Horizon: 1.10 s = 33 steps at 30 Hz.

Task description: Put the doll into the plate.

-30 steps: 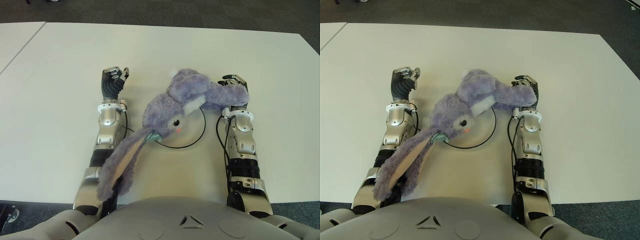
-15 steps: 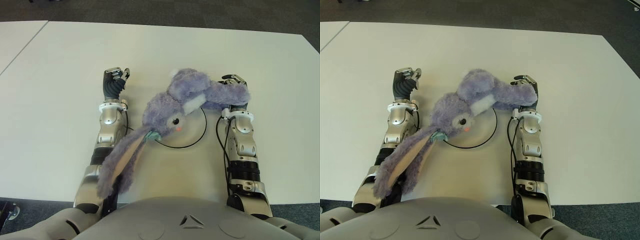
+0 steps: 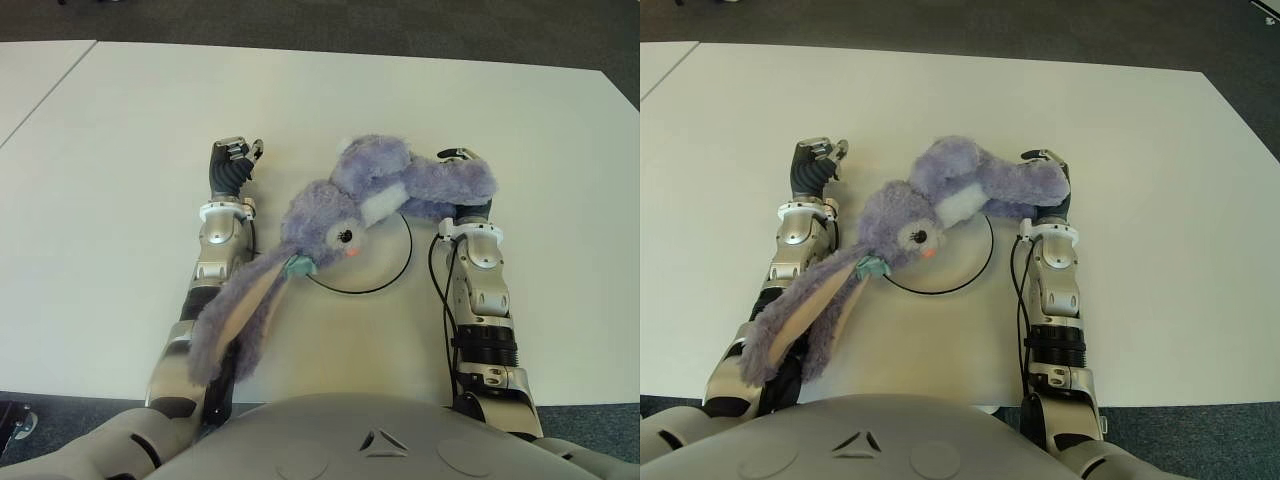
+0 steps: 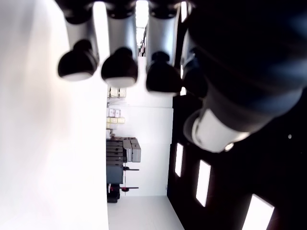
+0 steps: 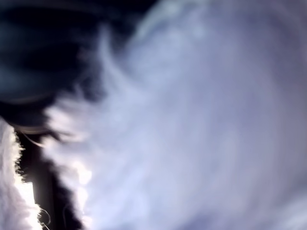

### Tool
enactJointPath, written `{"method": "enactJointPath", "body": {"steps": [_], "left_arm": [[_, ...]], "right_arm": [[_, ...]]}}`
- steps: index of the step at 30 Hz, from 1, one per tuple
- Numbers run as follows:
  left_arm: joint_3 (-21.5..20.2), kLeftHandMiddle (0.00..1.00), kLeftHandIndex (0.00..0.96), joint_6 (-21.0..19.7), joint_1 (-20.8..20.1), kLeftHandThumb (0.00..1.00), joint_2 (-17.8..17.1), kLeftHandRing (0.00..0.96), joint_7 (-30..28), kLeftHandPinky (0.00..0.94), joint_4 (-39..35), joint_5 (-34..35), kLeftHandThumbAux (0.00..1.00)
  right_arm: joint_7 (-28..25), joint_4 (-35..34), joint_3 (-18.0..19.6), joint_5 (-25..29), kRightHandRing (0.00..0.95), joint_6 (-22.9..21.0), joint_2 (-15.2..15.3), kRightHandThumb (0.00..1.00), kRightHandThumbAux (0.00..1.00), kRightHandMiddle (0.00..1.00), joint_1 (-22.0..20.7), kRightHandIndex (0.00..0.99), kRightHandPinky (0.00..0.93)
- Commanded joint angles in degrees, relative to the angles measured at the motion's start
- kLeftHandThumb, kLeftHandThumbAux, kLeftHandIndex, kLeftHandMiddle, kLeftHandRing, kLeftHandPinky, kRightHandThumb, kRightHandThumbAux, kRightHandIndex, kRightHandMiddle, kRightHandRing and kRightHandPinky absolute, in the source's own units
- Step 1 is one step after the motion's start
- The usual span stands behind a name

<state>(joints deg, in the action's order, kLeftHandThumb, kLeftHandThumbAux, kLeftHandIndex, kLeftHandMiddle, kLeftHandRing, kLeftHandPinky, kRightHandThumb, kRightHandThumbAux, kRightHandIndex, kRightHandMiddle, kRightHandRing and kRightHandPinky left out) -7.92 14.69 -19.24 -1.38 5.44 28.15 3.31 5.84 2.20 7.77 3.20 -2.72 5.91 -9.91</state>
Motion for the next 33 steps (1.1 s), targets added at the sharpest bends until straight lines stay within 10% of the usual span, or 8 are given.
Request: {"method": "enactJointPath", "body": {"steps": [1,33], "left_arm": [[-0.6,0.85,0.778,1.1,3.1,0.418,0.1,0.855,-1.1,0.826,4.3,0.5,0.769],[-1.1,0.846,0.777,1.6,2.8,0.392,-0.2,0.848,-1.5,0.825,4.2,0.8,0.784]], "right_arm": [[-0.4,0.2,-0.4,-0.3,0.888,-0.8,-0.9,0.718,0.714,0.895,2.5,0.441,0.9],[-0.5,-1.9,-1.6,-1.0,0.888,-1.7,-1.3,0.719,0.715,0.896,3.0,0.441,0.896]]}}
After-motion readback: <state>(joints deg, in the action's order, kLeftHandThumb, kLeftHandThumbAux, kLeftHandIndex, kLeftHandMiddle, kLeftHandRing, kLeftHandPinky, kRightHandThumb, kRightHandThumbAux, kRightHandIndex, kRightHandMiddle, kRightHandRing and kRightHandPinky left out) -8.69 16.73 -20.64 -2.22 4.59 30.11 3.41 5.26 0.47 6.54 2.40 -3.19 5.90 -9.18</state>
